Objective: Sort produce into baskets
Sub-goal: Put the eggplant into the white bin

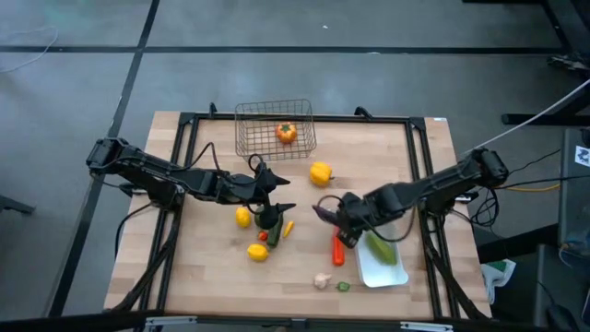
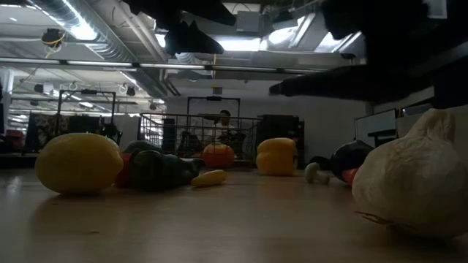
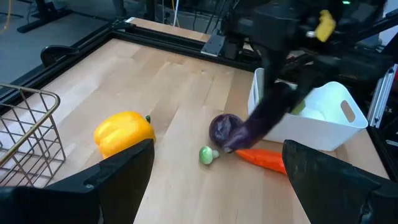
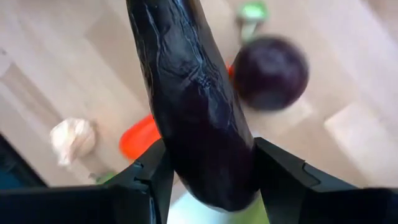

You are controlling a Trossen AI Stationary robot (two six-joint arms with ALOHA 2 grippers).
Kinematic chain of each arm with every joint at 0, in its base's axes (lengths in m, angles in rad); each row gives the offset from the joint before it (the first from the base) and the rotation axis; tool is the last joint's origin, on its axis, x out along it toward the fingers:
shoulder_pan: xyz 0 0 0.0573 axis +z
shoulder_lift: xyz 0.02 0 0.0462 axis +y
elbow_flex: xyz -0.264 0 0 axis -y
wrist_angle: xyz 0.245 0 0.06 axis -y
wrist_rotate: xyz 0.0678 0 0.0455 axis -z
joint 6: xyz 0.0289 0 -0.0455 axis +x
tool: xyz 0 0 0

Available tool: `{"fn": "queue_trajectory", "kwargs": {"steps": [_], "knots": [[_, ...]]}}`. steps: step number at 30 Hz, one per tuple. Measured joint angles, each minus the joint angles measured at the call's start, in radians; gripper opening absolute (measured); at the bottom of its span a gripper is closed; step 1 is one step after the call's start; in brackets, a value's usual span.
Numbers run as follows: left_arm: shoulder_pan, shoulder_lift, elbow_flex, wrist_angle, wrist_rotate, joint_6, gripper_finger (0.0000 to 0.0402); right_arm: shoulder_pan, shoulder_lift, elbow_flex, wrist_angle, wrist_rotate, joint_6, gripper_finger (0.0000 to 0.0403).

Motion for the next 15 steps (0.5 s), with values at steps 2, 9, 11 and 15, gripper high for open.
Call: {"fn": "queue_trajectory", "kwargs": {"steps": [2,9,11,15], "knots": [[0.000,0.000,0.000,0.000,0.000,0.000,0.0351,0.039,-0.006,0.000,0.000,0.000,0.066,0.0179],[0.000,0.000,0.000,0.001,0.000,-0.001,0.0351,0.183,-0.006,0.000,0.003,0.008,0.312,0.0179],[0.000,0.000,0.000,0.001,0.000,-0.001,0.0351,0.229,-0.006,0.000,0.003,0.031,0.389,0.0179],[0.000,0.000,0.000,0.001,0.000,-0.004,0.0351,0.322,-0.006,0.000,0.001,0.082,0.540,0.0179]]}}
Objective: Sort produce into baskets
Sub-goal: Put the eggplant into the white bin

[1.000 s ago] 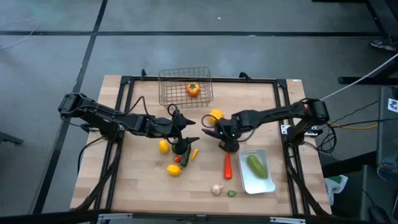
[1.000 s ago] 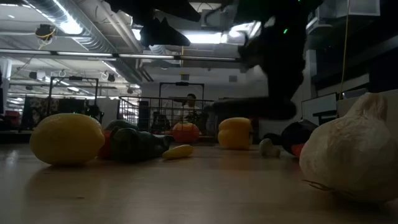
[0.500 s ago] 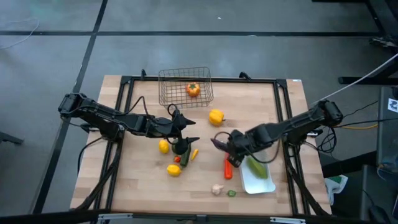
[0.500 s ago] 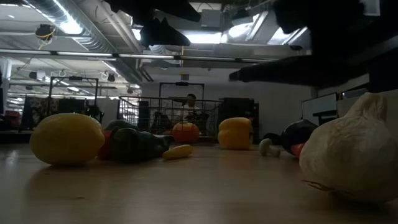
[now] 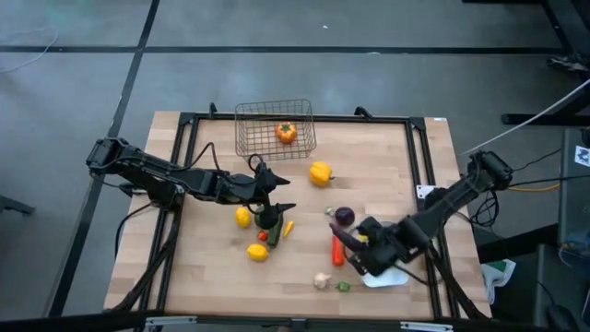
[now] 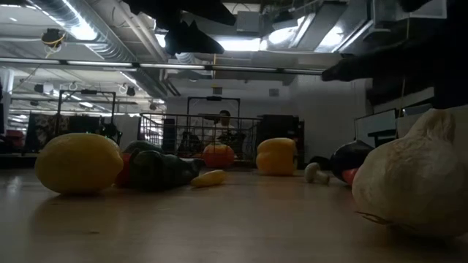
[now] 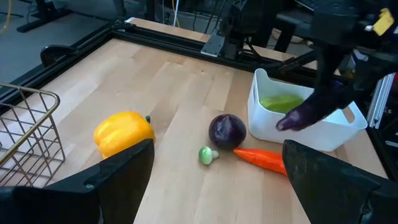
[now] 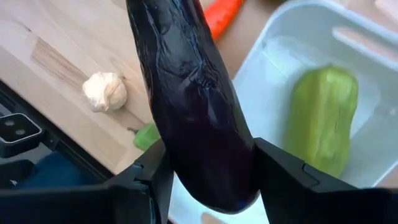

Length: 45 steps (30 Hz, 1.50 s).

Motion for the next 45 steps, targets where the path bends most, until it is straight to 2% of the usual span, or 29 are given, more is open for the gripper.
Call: {"fn": "queue_trajectory", "kwargs": {"steps": [6,13,31,45], "knots": [[0.000,0.000,0.000,0.000,0.000,0.000,0.0351,0.126,0.000,0.000,-0.025,0.097,0.238,0.0179],[0.000,0.000,-0.001,0.000,0.000,0.000,0.0351,0.222,0.047,0.000,-0.080,0.107,0.400,0.0179],[0.000,0.000,-0.001,0.000,0.000,-0.005,0.0351,0.236,0.176,0.000,-0.125,0.076,0.406,0.0180],[0.000,0.000,-0.001,-0.001,0.000,0.004,0.0351,0.236,0.181,0.000,-0.122,0.074,0.397,0.0243]]}}
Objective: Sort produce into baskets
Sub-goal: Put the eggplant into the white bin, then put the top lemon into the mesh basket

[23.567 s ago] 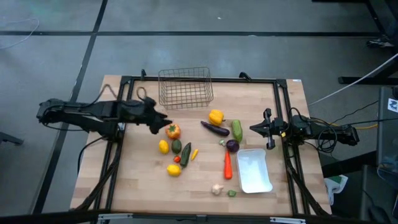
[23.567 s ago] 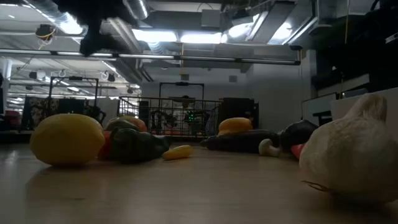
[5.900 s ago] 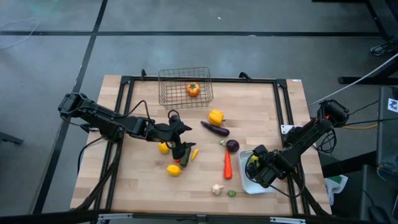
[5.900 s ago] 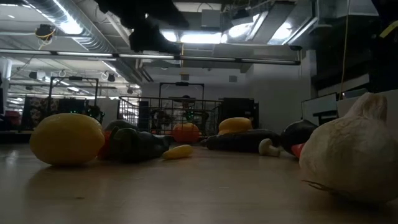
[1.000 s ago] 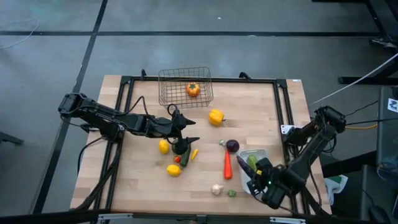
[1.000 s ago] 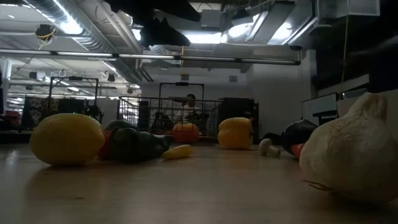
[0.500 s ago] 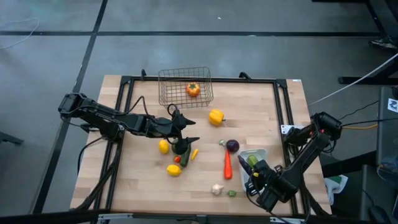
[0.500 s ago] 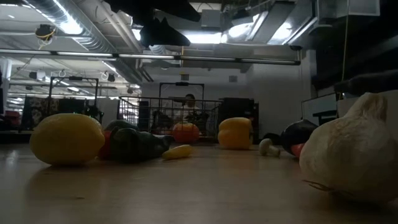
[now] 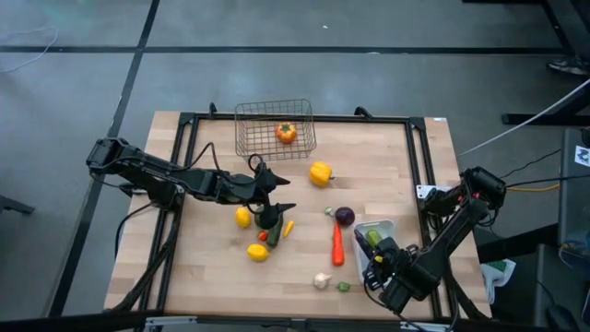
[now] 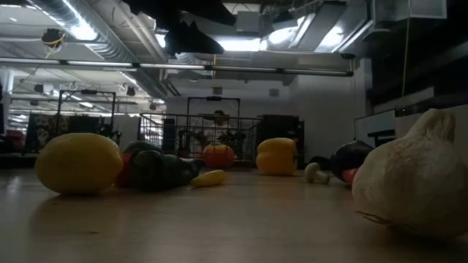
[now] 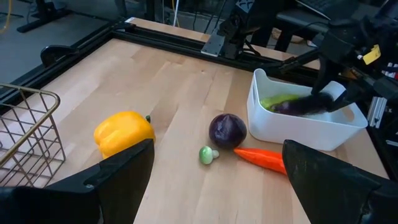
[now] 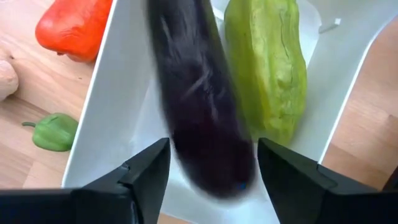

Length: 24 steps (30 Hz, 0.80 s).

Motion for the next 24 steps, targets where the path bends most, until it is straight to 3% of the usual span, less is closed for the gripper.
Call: {"fn": "queue_trajectory", "kwargs": {"steps": [8,20,24], "knots": [[0.000,0.000,0.000,0.000,0.000,0.000,0.0351,0.000,0.000,0.000,0.000,-0.006,-0.001,0.0262],[0.000,0.000,0.000,-0.001,0.000,-0.032,0.0351,-0.008,0.000,0.000,0.000,-0.025,0.008,0.0326],[0.000,0.000,0.039,-0.125,0.000,-0.109,0.0351,-0.008,0.000,0.000,0.001,-0.025,0.005,0.0335]]}}
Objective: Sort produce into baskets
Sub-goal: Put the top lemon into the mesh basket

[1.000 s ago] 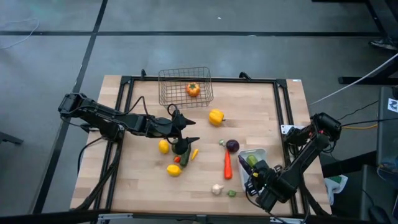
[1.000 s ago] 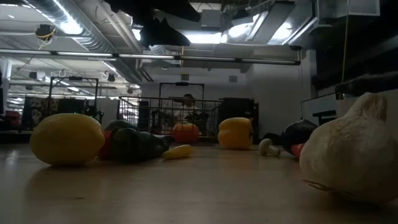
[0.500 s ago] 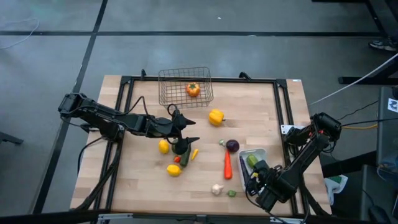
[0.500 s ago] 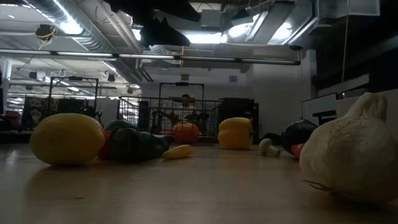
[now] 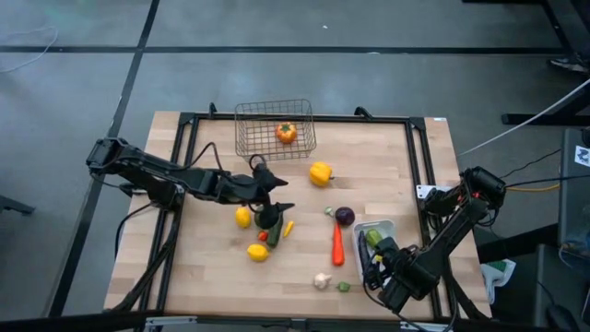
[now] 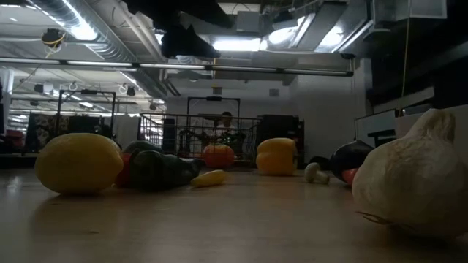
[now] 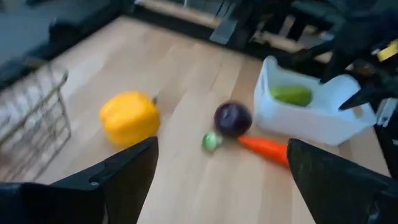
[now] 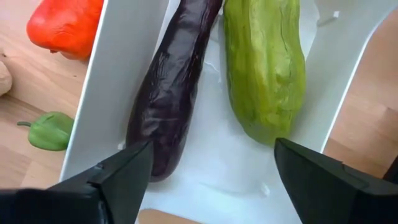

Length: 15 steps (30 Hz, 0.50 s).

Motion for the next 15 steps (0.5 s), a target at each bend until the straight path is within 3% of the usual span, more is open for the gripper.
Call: {"fn": "queue_trajectory", "kwargs": {"steps": [9,15], "knots": [[0.000,0.000,0.173,-0.486,0.000,-0.373,0.0351,0.000,0.000,0.000,0.002,0.000,-0.001,0.0337],[0.000,0.000,0.194,-0.721,0.049,-0.597,0.0351,0.000,0.000,0.000,0.004,0.000,-0.002,0.0337]]}}
